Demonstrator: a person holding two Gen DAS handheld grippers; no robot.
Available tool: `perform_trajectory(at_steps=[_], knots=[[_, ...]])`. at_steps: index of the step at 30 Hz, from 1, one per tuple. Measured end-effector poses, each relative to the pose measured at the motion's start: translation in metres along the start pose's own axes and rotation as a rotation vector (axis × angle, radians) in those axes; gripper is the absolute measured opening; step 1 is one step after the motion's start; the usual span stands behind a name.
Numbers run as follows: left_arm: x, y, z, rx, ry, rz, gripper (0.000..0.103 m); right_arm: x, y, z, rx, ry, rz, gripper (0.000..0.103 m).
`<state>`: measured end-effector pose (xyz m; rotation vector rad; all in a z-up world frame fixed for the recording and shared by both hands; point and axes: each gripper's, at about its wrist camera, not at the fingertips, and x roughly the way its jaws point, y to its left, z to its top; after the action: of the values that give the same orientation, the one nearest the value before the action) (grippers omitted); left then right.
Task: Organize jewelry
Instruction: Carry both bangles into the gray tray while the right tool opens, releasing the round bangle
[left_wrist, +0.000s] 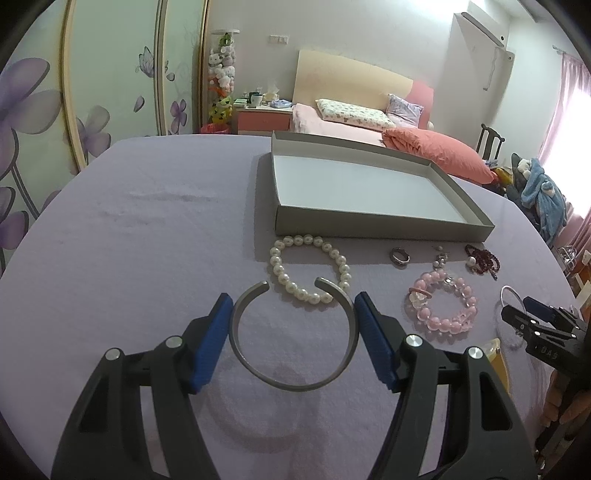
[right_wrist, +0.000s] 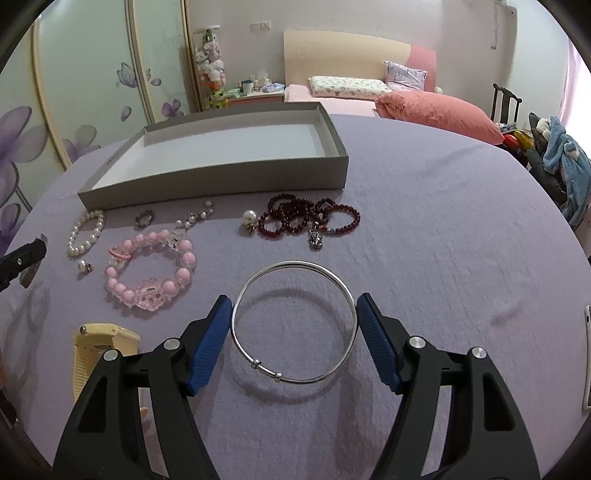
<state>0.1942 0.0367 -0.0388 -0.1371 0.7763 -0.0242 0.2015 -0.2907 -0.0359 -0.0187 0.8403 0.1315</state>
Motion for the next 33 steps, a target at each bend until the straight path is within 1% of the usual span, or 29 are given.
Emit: perform_trajectory(at_steps=[7,10,16,21,27,33], knots=[[-0.005,-0.002,0.001,0.006,-0.020,-0.005,0.066,-0.008,0.000,0.006,0.012,-0.054,0.011,0.070],[-0.010,-0.003,0.002,0.003,-0.048,-0.013,0.066,-0.014,0.001,0.011,0.018,-0.085,0.018,0.070],[-0.020,-0.007,0.009,0.008,-0.115,-0.026,0.066,-0.030,0.010,0.020,0.002,-0.183,0.038,0.070],[-0.026,-0.011,0.018,0.016,-0.164,-0.026,0.066,-0.039,0.013,0.034,0.008,-0.264,0.047,0.070],[-0.031,-0.014,0.029,0.019,-0.210,-0.024,0.066,-0.045,0.011,0.048,0.024,-0.337,0.053,0.070],[-0.029,-0.023,0.042,0.038,-0.241,-0.025,0.066,-0.048,0.013,0.067,0.011,-0.405,0.054,0.070]])
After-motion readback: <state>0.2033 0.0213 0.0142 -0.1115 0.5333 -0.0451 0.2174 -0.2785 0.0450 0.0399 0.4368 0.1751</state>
